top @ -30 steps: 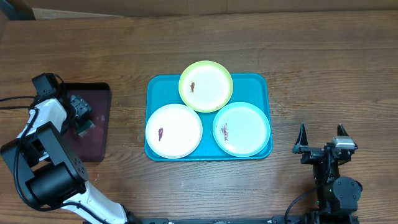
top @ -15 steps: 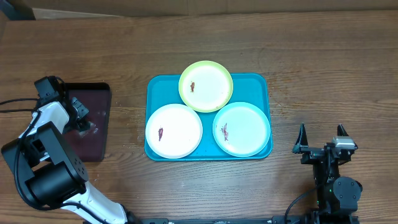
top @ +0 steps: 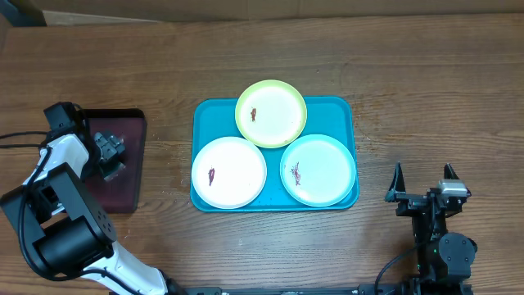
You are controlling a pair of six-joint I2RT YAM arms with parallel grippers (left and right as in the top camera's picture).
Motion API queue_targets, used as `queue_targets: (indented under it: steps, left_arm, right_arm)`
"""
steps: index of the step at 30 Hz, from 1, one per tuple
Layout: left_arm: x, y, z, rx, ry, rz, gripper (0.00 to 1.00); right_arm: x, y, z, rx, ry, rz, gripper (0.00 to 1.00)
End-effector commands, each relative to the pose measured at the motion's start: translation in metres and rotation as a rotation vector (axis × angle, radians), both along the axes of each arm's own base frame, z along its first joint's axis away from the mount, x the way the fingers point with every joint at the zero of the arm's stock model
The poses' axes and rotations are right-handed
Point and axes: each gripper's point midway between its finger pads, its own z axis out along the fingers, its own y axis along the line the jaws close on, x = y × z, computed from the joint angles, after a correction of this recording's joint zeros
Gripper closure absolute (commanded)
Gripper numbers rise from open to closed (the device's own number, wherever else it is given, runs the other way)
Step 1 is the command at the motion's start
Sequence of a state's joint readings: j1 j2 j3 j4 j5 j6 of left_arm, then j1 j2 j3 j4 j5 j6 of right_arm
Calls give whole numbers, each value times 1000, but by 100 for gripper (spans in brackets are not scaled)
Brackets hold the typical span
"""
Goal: Clean dirty plates on tray and stack at the side
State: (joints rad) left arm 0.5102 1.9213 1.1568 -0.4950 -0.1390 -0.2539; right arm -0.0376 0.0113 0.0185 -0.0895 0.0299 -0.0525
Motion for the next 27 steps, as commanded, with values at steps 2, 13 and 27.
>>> queue_targets:
  steps: [2, 13, 27]
  left_arm:
    - [-21, -34, -28, -156, 85, -58, 0]
    - [-39, -50, -31, -237, 146, -25, 96]
    - [-40, -59, -31, -280, 145, -20, 10]
  right_arm:
    - [0, 2, -2, -1, -4, 7, 0]
    - [0, 2, -2, -1, -4, 7, 0]
    - [0, 2, -2, -1, -4, 7, 0]
